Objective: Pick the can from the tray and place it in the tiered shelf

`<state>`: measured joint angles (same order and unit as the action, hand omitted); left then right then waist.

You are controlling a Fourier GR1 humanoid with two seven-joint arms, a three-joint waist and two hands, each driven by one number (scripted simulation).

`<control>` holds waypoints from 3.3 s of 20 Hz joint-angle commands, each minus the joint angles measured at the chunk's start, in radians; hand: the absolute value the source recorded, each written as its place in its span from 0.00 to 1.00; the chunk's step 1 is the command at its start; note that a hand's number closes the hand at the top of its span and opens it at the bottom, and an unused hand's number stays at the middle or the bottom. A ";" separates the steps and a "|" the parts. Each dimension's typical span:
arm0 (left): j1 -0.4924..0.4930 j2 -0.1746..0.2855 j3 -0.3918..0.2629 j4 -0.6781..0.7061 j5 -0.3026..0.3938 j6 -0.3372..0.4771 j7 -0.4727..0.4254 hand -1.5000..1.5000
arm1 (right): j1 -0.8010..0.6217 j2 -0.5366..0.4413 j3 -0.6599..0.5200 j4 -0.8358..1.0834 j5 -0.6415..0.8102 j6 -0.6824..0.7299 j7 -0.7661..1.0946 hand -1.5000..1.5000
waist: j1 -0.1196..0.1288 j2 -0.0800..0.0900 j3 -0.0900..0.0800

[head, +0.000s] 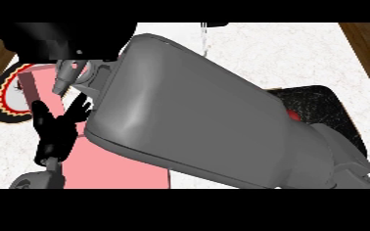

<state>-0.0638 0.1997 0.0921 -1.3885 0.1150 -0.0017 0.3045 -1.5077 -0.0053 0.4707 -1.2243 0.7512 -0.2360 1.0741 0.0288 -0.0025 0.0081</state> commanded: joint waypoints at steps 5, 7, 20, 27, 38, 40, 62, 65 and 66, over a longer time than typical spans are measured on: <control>0.000 -0.029 -0.027 -0.023 -0.005 0.009 0.059 0.50 | -0.095 0.005 -0.008 0.274 -0.064 -0.071 -0.080 1.00 | 0.008 0.007 -0.010; 0.003 -0.033 -0.019 0.018 -0.004 -0.001 0.015 0.50 | -0.100 0.005 -0.041 0.328 -0.051 -0.070 -0.120 1.00 | 0.002 0.008 -0.010; 0.033 -0.044 -0.028 0.032 -0.021 -0.019 -0.018 0.50 | -0.076 0.005 -0.025 0.555 -0.107 -0.257 -0.347 1.00 | 0.014 0.013 -0.011; 0.027 -0.023 -0.008 0.022 -0.007 -0.039 -0.012 0.50 | -0.181 0.005 -0.116 0.642 -0.161 -0.221 -0.451 1.00 | 0.006 0.011 -0.010; -0.021 -0.065 -0.030 0.020 -0.031 0.003 0.015 0.50 | -0.141 0.005 -0.187 0.606 -0.239 -0.434 -0.435 0.00 | -0.002 0.010 -0.009; -0.005 -0.050 -0.025 0.005 -0.032 -0.005 0.029 0.50 | -0.157 0.005 -0.186 0.597 -0.286 -0.439 -0.425 0.00 | 0.009 0.009 -0.010; 0.068 -0.047 0.022 -0.010 -0.007 -0.011 0.019 0.50 | 0.041 -0.181 -0.437 0.249 -0.344 -0.710 -0.406 0.00 | -0.061 -0.011 -0.007; 0.052 -0.041 0.034 0.028 -0.007 -0.023 -0.018 0.50 | 0.177 -0.216 -0.454 0.091 -0.393 -0.649 -0.415 0.00 | -0.069 -0.009 -0.007; 0.071 -0.030 0.045 0.042 -0.001 -0.039 -0.040 0.50 | 0.194 -0.237 -0.479 0.056 -0.409 -0.652 -0.416 0.00 | -0.064 -0.007 -0.007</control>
<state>-0.0191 0.1807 0.1421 -1.4175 0.0988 -0.0025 0.2868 -1.4202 -0.1907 0.0276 -1.0208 0.3797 -0.8975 0.6366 -0.0260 -0.0147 0.0116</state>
